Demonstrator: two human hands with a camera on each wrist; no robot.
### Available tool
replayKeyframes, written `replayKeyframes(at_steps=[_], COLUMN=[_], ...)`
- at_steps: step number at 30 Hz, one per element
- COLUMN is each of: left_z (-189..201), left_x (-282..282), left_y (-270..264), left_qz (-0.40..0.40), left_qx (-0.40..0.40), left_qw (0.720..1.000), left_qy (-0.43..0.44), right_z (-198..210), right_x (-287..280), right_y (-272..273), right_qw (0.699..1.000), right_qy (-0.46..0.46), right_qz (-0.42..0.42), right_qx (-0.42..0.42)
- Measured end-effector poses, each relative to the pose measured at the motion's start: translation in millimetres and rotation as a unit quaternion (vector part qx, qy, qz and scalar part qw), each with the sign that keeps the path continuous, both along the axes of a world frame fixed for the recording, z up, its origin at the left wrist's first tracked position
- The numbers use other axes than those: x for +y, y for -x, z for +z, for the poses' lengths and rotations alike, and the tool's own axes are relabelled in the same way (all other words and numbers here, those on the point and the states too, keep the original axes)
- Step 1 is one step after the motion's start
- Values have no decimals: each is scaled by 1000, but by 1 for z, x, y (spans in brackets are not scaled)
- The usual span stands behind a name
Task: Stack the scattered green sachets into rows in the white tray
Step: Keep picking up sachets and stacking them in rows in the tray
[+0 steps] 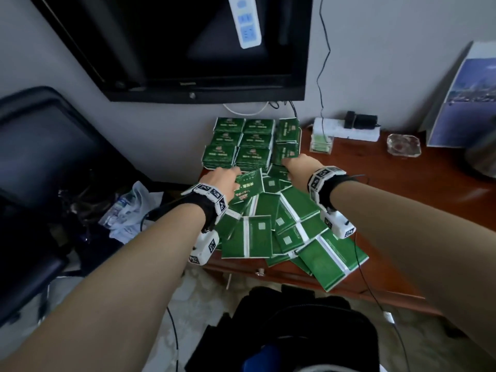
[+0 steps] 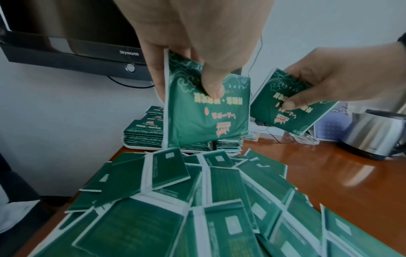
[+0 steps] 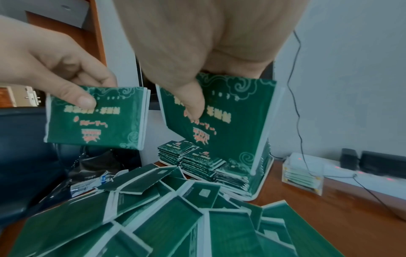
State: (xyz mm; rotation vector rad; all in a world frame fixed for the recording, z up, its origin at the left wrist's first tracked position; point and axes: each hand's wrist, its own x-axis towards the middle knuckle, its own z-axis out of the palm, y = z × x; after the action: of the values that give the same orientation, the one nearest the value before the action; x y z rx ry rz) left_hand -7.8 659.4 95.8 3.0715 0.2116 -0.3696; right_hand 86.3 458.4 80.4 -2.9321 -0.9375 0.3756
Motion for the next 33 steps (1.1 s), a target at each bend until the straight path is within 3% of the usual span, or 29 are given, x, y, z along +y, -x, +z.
replayKeyframes(at_steps=[9,15,23,33], left_z=[3,-5,-44,-83], left_x=[73,120,187,210], left_y=[-48,-105,-185,-236], left_qz=[5,-54,-88,-130], left_qx=[-6,-9,-44,-55], left_qw=[1000,998,995,990], left_qy=[-1,-26,-19,-15], right_z=[5,3,-19,-65], right_x=[78,116,146,177], right_y=[-36,-69,-108,-154], right_qw=[999,998,990,992], right_qy=[7,20,16,47], right_qz=[-2,-52,-131,-112], right_qx=[37,37,46,23])
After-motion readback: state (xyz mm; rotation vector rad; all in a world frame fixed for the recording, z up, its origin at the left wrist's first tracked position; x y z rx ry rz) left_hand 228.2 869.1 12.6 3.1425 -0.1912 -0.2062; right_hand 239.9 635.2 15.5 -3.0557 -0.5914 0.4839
